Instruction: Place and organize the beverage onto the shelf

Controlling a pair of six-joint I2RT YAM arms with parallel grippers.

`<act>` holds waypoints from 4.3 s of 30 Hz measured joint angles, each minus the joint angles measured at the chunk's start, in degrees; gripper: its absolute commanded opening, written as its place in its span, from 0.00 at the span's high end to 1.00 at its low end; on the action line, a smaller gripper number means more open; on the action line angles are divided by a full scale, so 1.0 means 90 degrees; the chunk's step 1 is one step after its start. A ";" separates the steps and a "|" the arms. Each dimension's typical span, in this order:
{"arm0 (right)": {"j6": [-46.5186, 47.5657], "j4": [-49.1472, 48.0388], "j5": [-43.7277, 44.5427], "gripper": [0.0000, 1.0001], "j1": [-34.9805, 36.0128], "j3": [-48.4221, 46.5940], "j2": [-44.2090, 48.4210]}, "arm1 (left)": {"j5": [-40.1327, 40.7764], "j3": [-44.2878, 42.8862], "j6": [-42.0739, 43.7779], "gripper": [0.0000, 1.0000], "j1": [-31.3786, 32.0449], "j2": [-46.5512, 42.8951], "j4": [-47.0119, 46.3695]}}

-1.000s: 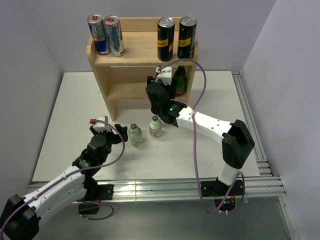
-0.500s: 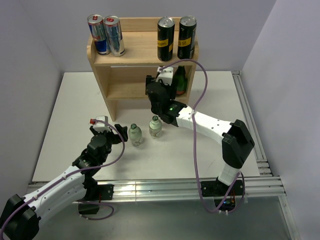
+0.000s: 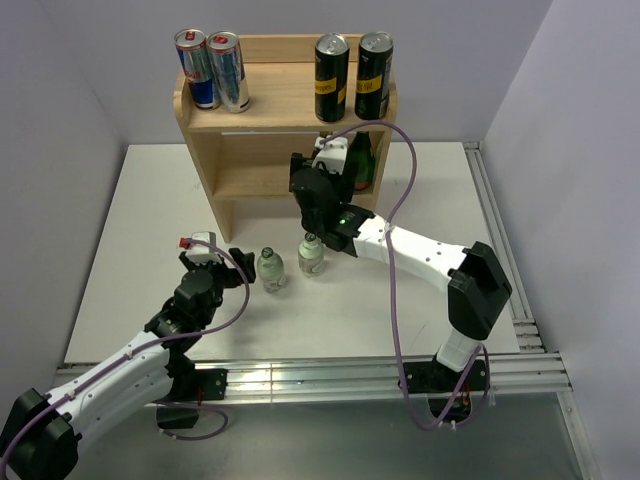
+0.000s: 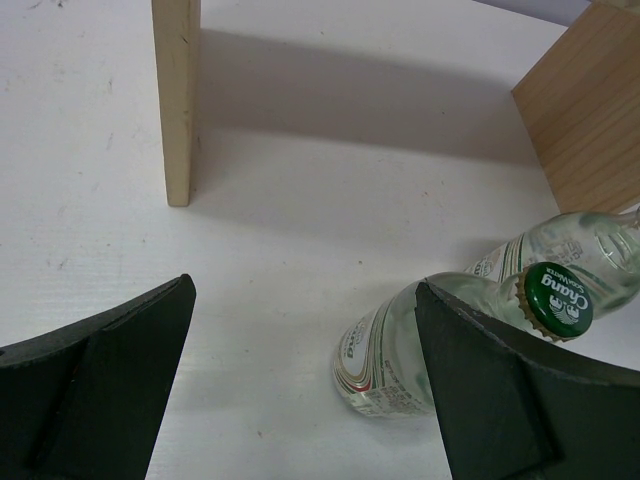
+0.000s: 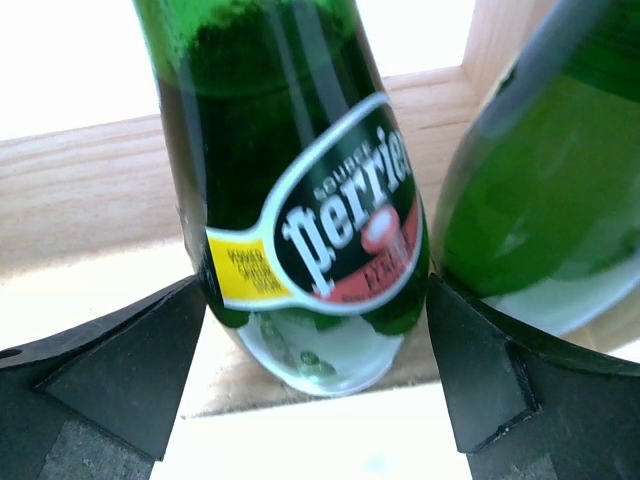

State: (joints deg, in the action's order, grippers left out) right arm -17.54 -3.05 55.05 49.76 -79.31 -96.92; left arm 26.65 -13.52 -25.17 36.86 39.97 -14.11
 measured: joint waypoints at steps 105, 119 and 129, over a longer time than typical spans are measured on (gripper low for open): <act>-1.0450 0.8410 0.1095 0.00 0.4915 0.3932 0.2382 | 0.3072 -0.0845 0.0032 0.40 0.2586 0.6222 -0.4454; -1.0450 0.8415 0.1086 0.00 0.4915 0.4078 0.2385 | 0.2946 -0.1253 0.0267 1.00 0.2285 0.5967 -0.3402; -1.0450 0.8405 0.1088 0.00 0.5010 0.4080 0.2390 | 0.2664 -0.2312 0.0432 1.00 0.2074 0.3786 -0.0267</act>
State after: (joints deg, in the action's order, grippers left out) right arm -111.59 72.60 64.84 94.85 -42.59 -75.42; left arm 50.63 -34.33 -21.28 55.53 74.04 -16.51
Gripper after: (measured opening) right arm 0.997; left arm 0.714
